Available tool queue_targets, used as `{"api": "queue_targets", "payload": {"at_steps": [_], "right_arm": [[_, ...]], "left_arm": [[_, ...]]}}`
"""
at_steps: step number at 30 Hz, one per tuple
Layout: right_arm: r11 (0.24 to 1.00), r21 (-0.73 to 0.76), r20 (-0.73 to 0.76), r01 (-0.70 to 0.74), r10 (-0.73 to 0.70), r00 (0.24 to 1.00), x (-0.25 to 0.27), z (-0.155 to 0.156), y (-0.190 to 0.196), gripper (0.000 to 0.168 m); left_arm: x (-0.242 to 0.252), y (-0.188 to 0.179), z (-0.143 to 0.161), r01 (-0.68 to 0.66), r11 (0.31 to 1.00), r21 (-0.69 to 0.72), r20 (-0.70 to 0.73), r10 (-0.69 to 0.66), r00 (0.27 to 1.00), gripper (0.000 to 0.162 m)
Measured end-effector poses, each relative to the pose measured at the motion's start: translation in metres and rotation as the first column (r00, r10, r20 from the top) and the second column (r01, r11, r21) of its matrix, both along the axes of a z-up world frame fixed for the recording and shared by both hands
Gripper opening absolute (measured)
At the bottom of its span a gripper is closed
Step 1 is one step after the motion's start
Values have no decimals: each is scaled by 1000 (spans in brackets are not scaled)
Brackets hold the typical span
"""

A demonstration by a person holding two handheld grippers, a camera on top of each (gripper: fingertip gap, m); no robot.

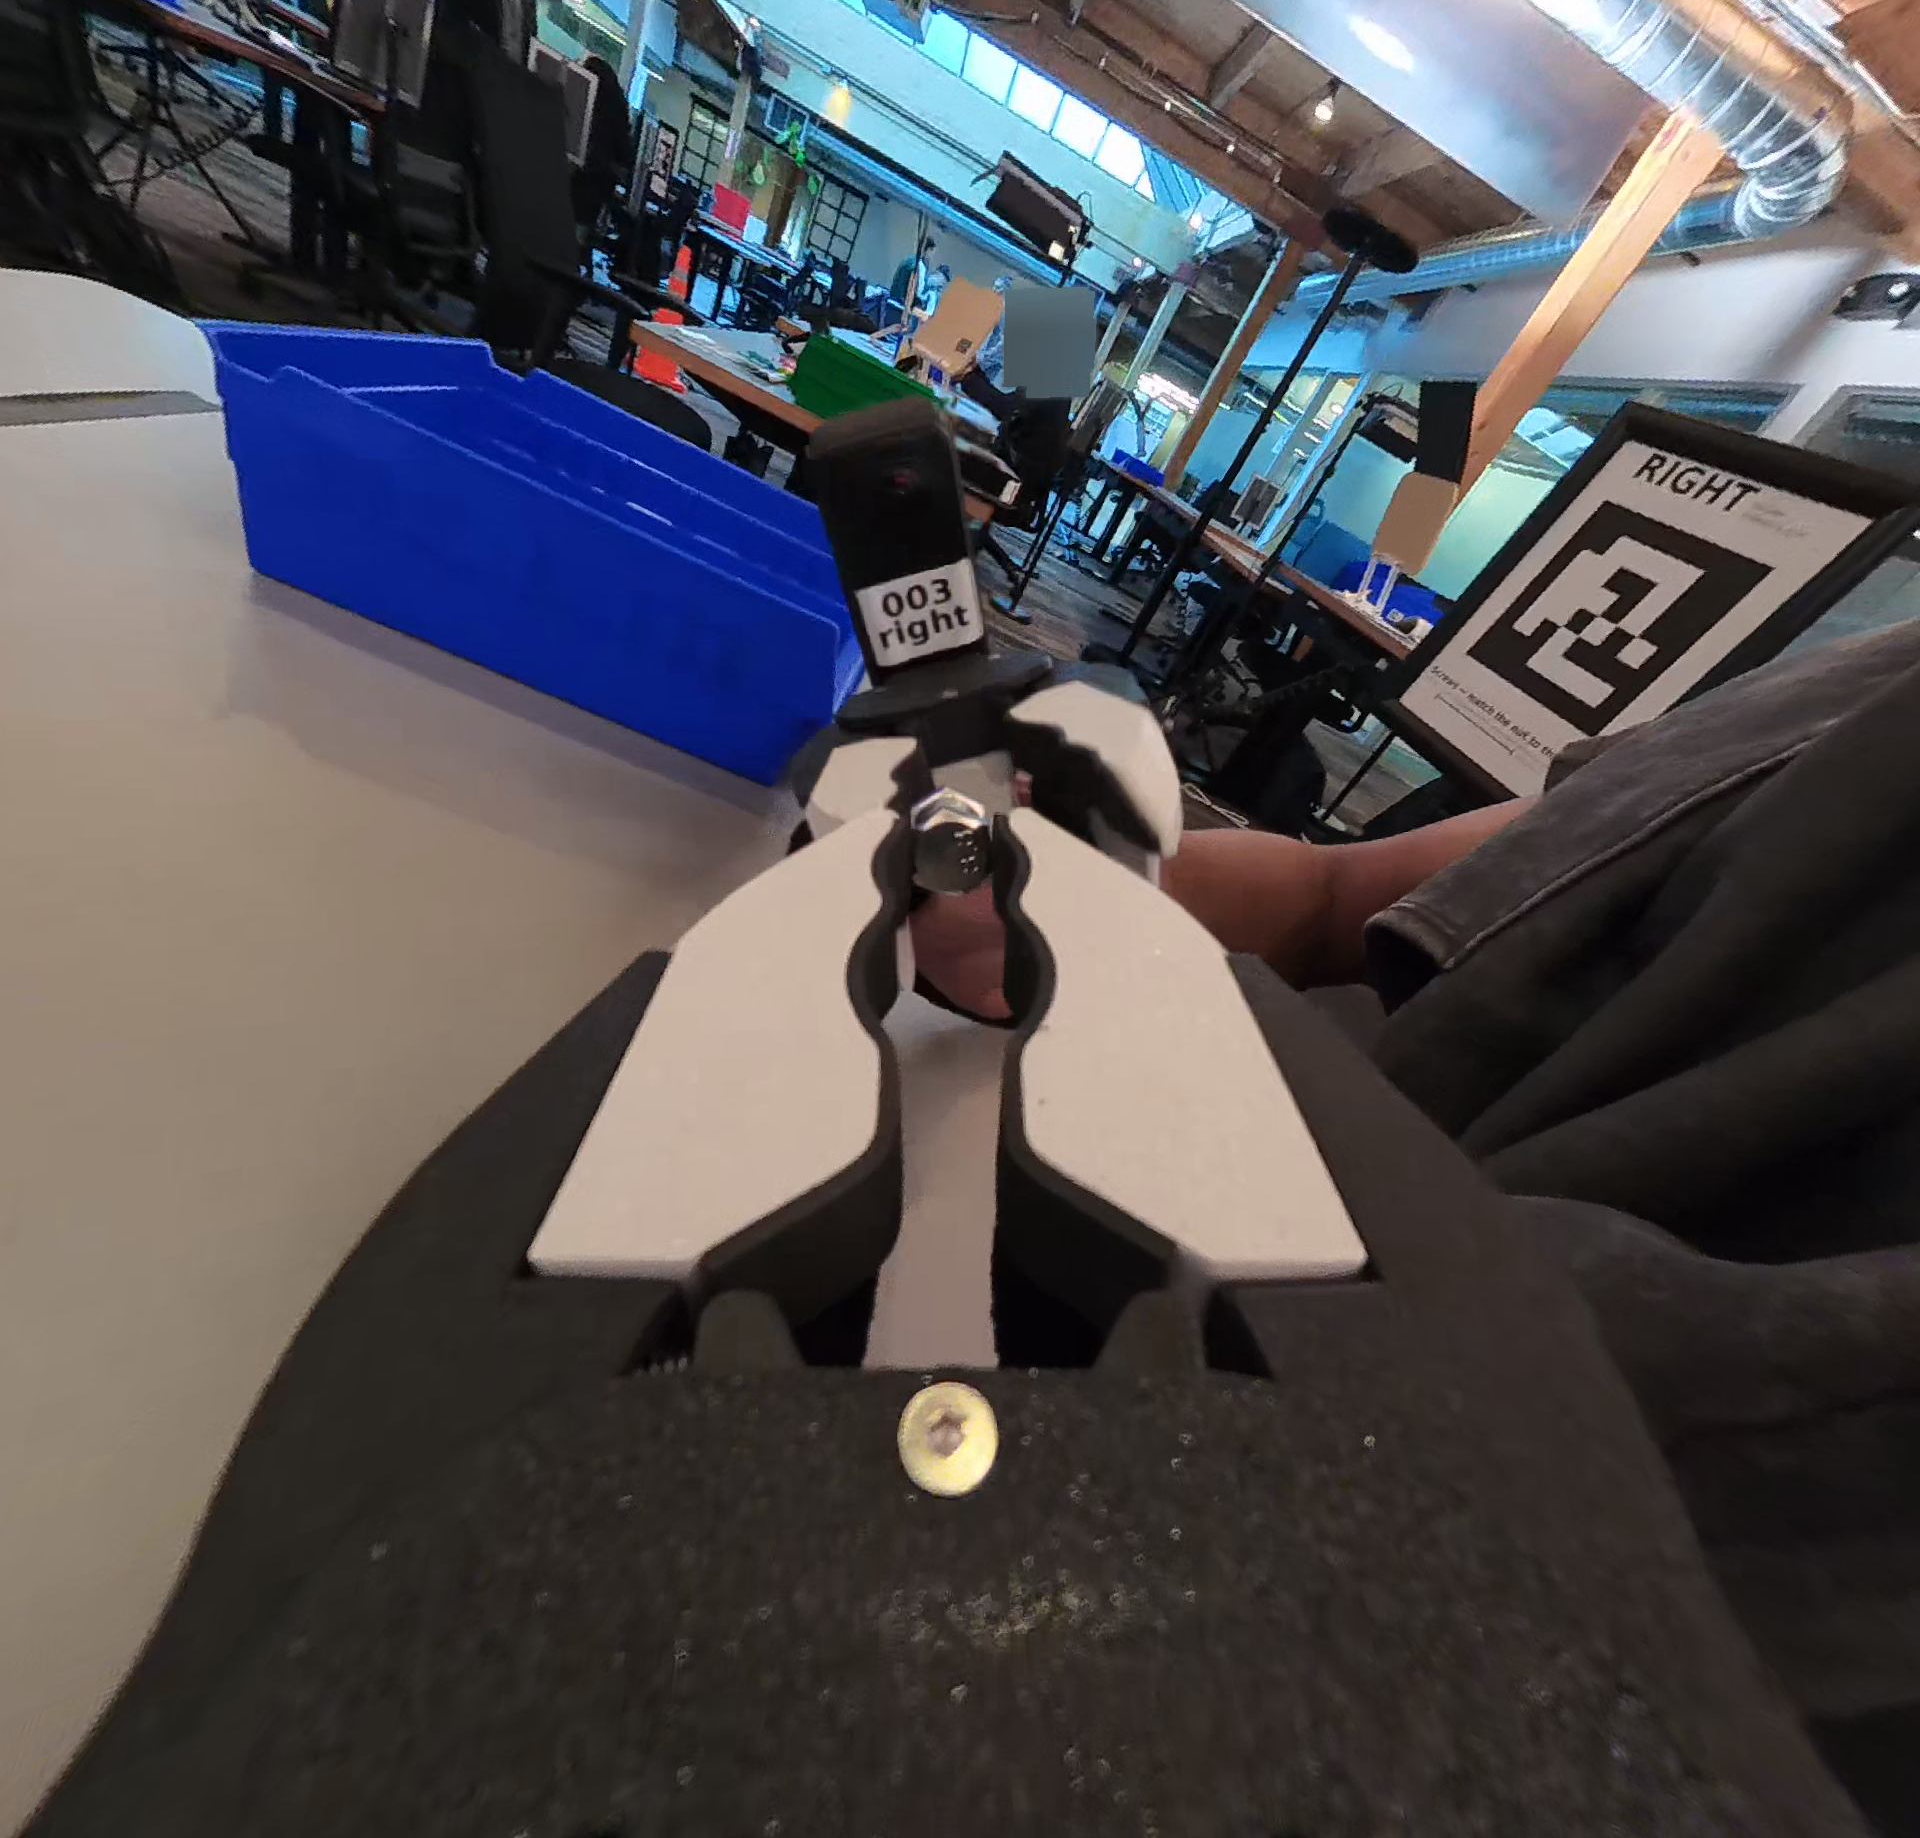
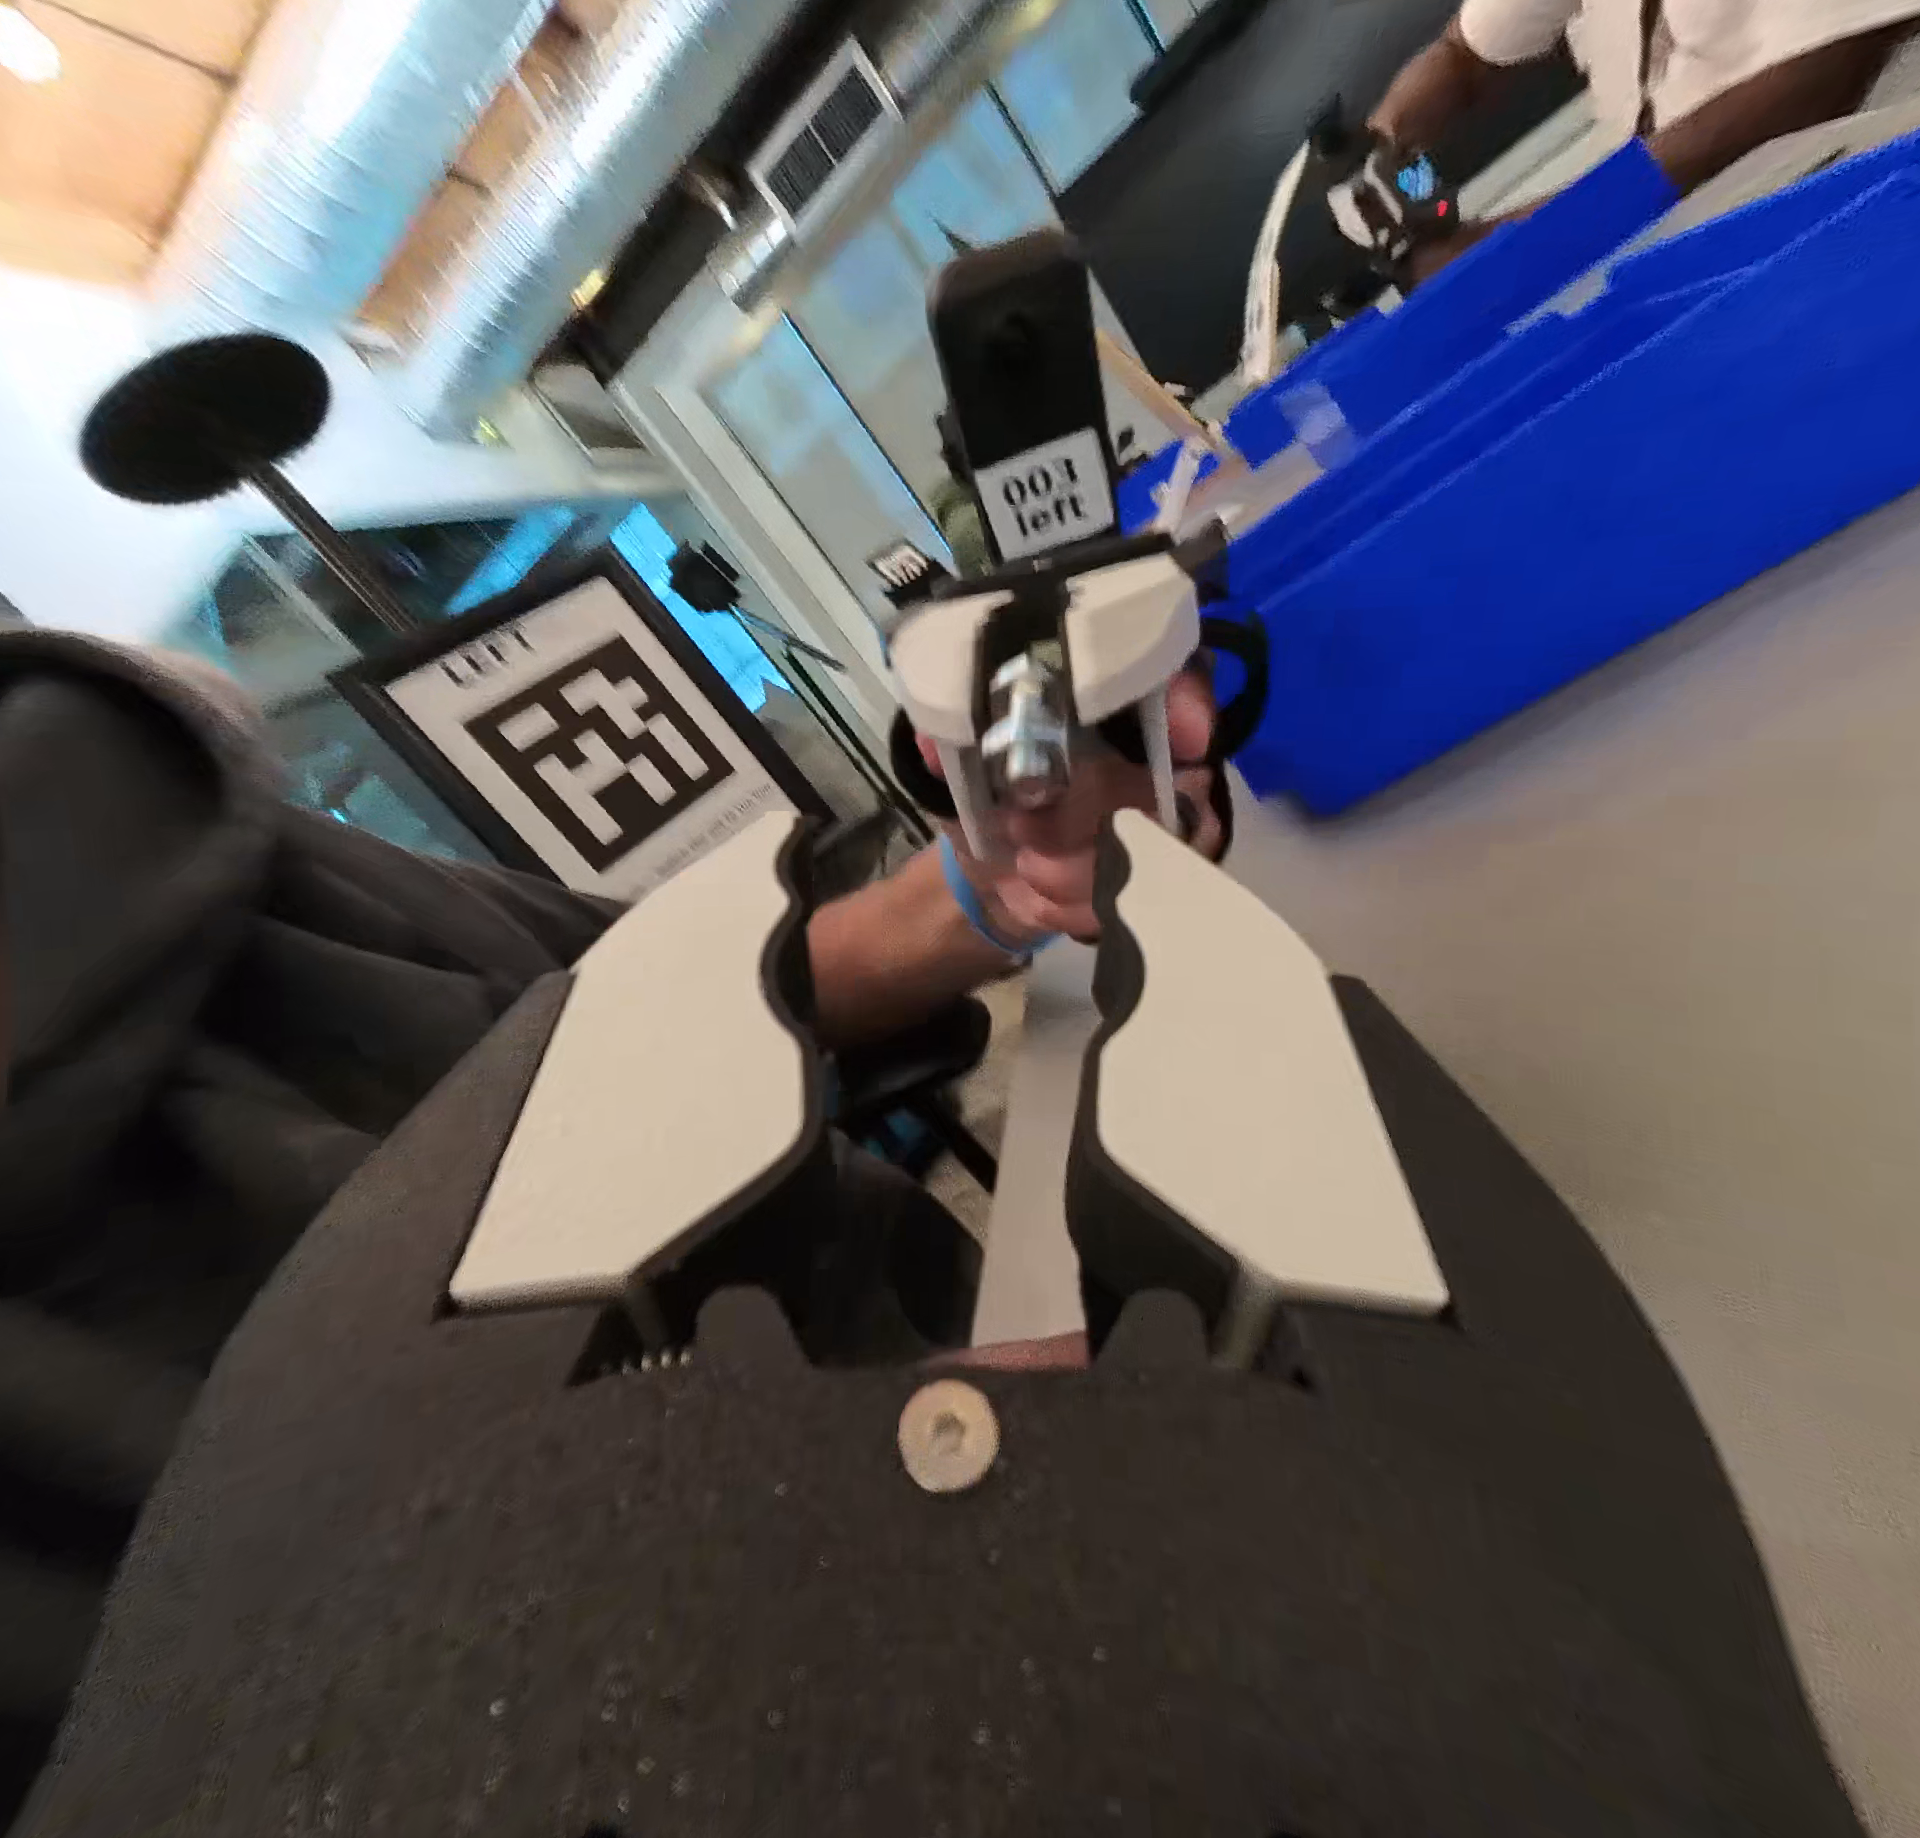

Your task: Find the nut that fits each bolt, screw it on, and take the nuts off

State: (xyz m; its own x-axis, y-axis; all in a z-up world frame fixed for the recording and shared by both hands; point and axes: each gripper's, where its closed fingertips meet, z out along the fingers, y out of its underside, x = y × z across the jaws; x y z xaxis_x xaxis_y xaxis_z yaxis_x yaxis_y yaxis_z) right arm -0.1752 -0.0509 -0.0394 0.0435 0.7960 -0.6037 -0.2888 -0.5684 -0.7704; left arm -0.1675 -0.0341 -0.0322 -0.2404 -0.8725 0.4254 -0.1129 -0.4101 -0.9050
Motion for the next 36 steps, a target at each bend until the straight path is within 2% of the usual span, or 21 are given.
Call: {"api": "queue_targets", "payload": {"at_steps": [3, 5, 6, 8, 11, 12, 15, 17, 22, 25, 28, 30, 32, 34, 35, 36], "right_arm": [[1000, 8, -87, 6, -5, 996, 8, 14, 1, 54], [997, 48, -148, 66, -58, 987, 21, 26, 4, 47], [994, 49, -152, 93, -85, 985, 26, 27, 7, 46], [995, 41, -66, 96, -93, 994, 24, 12, 10, 46], [1000, -4, -15, 15, -15, 1000, 7, -6, 2, 47], [1000, -2, -44, -6, 6, 999, 4, -1, -1, 47], [997, 52, -90, 50, -45, 995, 14, 20, 4, 54], [991, 87, -94, 104, -96, 991, 23, 25, 8, 46], [999, 23, -3, 46, -46, 999, 11, -3, 6, 46], [992, 106, 25, 66, -69, 997, 11, 12, 5, 44], [962, 234, 141, 142, -178, 974, 20, 15, 9, 44], [946, 280, 235, 162, -231, 944, 23, -1, 12, 42], [958, 257, 293, 127, -202, 934, 17, -22, 9, 43], [964, 251, 281, 85, -157, 947, 7, -24, 2, 44], [956, 273, 261, 106, -180, 949, 7, -16, 3, 49], [943, 314, 232, 112, -190, 954, 8, -5, 1, 41]], "left_arm": [[2, -2, -5, 16, 1000, -4, -13, -16, 1000, 14], [4, -1, -11, 1, 1000, 21, -42, 0, 999, 14], [4, -2, -11, 6, 1000, 21, -40, -5, 999, 14], [4, -3, -7, 13, 1000, 0, -15, -13, 1000, 14], [3, -2, -2, 7, 1000, 3, 1, -7, 1000, 14], [3, 0, -3, 1, 1000, 3, -5, -1, 1000, 14], [3, 1, -7, -3, 1000, 8, -17, 3, 1000, 14], [3, 2, -11, -13, 1000, 26, -39, 14, 999, 14], [4, -4, -7, 10, 999, 42, -31, -8, 999, 14], [7, -4, -21, 13, 996, 88, -107, -4, 994, 14], [9, 0, -37, -9, 988, 157, -192, 40, 981, 14], [9, -3, -36, -1, 987, 159, -188, 32, 982, 14], [10, -5, -32, 6, 988, 156, -174, 21, 984, 14], [10, -6, -31, 8, 987, 161, -175, 21, 984, 14], [10, -5, -32, 11, 987, 162, -180, 19, 983, 14], [10, -4, -35, 6, 986, 164, -192, 26, 981, 14]]}}
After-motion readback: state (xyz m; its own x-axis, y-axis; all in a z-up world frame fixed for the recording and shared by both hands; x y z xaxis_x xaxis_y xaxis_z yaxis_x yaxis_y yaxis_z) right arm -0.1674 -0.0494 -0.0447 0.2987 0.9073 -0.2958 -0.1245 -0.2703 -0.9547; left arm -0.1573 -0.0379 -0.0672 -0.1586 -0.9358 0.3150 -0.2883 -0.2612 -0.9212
